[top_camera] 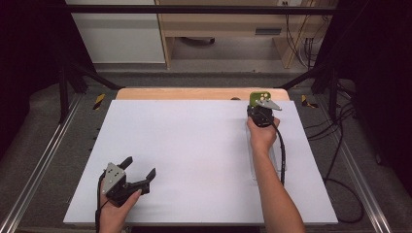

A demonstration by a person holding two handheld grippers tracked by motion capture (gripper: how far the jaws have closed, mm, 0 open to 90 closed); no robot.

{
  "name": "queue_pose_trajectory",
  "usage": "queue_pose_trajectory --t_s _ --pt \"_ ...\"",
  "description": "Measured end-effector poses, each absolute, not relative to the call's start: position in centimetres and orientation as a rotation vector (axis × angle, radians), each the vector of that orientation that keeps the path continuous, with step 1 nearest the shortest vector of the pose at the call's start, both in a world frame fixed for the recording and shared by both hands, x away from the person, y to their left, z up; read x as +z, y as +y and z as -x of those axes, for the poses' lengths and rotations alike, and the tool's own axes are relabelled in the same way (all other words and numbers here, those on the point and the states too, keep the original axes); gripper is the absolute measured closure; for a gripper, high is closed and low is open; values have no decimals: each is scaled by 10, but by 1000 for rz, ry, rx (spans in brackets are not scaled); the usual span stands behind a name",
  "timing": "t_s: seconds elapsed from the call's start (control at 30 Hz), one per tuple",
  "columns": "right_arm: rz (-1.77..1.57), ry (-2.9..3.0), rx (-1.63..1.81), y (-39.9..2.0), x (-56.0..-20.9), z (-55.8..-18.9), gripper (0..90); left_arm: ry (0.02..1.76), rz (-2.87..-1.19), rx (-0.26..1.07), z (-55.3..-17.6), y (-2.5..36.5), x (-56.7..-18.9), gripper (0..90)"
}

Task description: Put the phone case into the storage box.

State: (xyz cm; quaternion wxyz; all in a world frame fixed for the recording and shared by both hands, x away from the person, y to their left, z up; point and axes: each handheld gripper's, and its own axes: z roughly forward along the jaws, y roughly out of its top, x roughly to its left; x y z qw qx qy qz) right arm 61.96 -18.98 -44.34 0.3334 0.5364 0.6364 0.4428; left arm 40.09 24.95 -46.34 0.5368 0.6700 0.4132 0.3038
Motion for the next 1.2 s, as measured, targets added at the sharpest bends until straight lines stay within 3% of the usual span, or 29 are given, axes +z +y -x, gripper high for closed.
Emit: queue_pose_trajectory --t_s 1.2 --pt "-1419 1653 1137 -190 -441 -619 552 982 -1594 729 -401 251 -463 52"
